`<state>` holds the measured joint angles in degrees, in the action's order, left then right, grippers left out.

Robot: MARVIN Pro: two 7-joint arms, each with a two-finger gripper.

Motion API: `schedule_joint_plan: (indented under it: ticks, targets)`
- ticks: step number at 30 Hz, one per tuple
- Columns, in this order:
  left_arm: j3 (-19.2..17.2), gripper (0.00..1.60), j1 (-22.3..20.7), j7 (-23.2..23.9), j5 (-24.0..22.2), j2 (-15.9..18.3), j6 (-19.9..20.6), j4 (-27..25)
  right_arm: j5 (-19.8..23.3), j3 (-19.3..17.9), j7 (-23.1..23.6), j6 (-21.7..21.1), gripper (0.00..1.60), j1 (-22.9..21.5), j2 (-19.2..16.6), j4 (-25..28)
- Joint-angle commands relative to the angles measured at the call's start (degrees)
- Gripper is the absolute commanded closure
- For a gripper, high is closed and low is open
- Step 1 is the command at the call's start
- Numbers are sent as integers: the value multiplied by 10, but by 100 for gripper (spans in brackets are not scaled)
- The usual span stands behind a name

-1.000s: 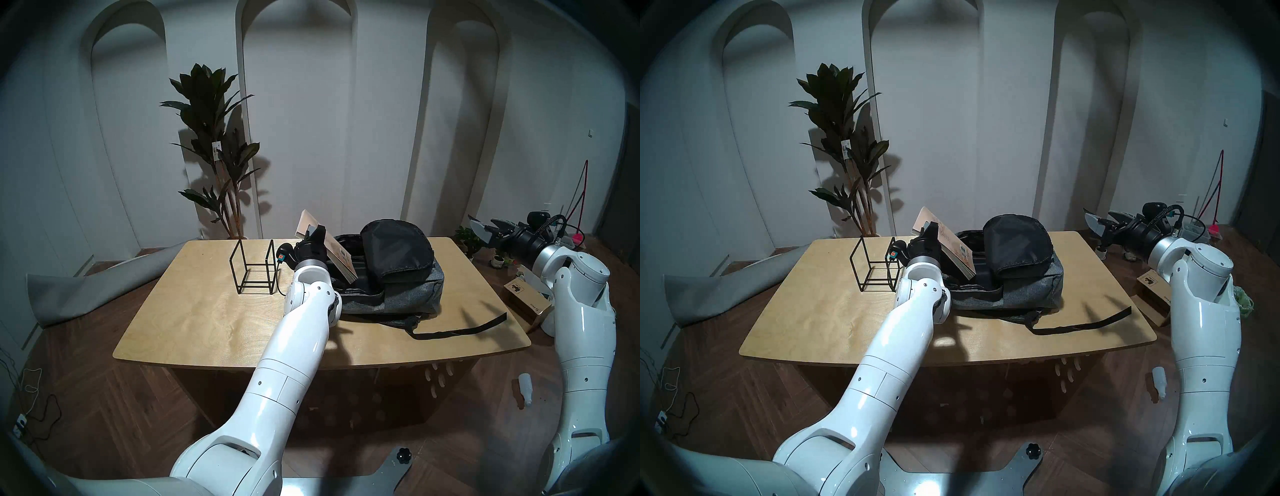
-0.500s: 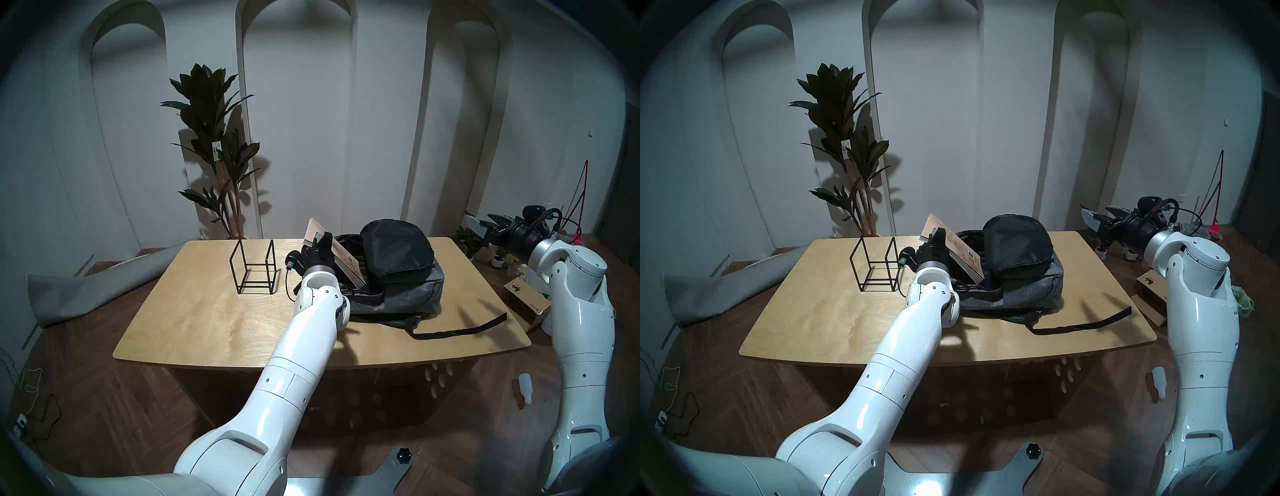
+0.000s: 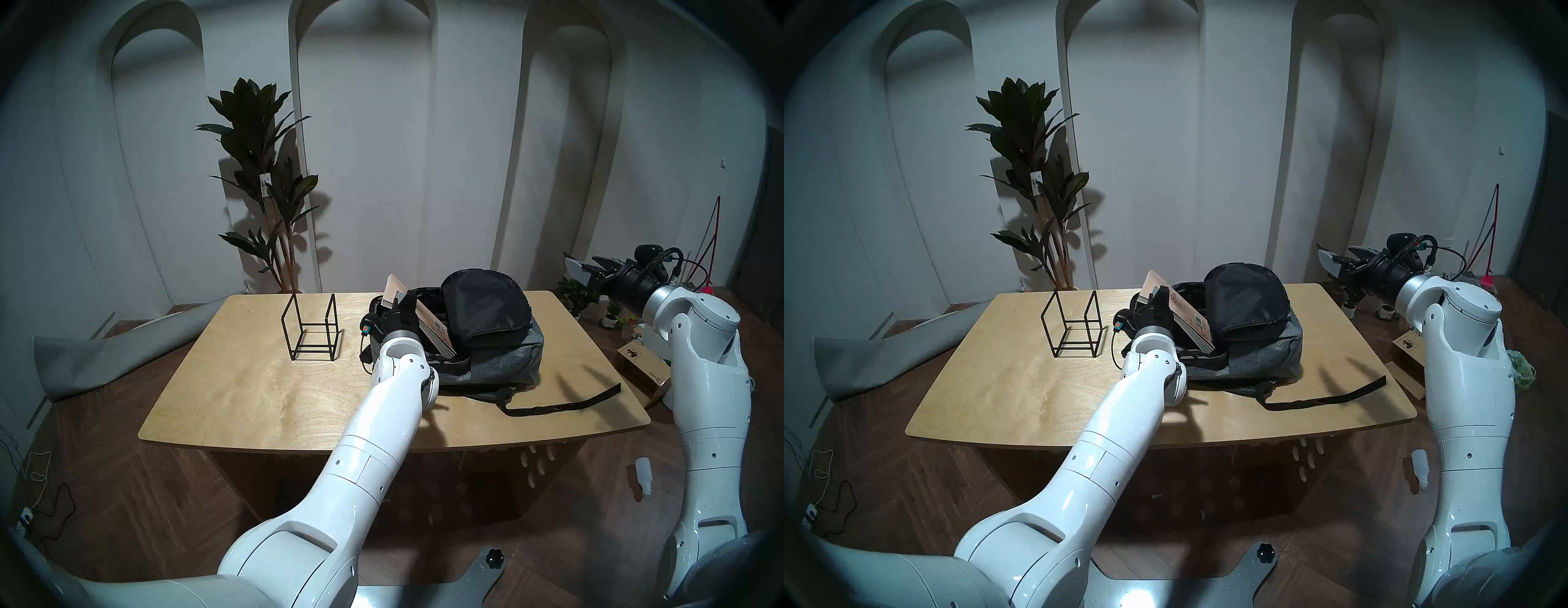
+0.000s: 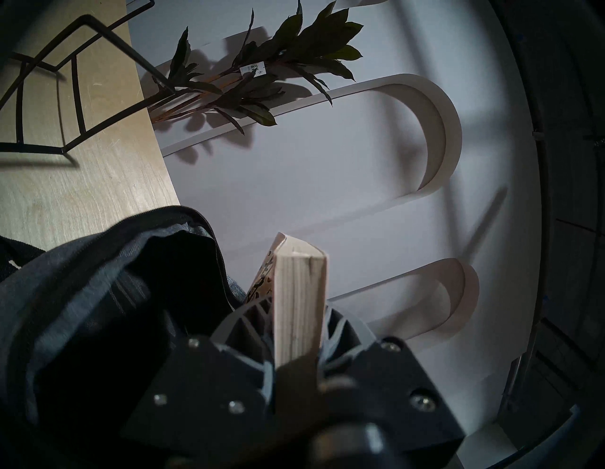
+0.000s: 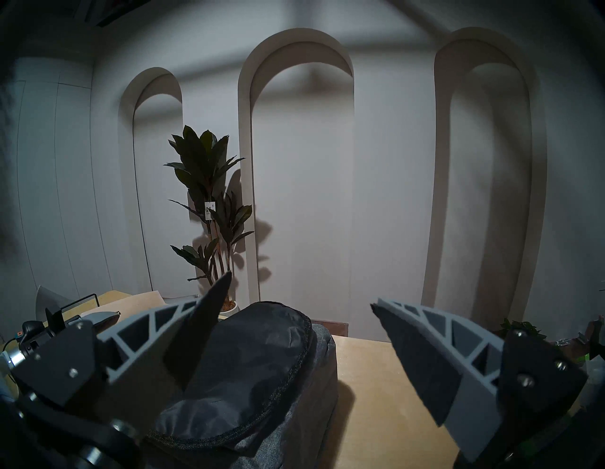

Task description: Put the book into the bag and close the bag

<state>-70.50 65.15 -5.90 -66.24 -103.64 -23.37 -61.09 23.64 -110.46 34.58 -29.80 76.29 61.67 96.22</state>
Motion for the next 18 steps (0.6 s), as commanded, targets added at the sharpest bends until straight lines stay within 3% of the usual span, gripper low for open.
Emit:
schedule_joint_plan:
  ticks: [1,9,18]
  targets:
    - [22,160,-31,-7,5,-10,-10,-4,3,-2,1,1,0,-16,-4,8]
    - [53,160,-28,-23,1,-6,-18,0,5,3,-3,-2,0,-23,-4,6]
    - [63,160,-34,-49,18,-9,-13,13,10,8,-6,-5,0,-33,-1,5]
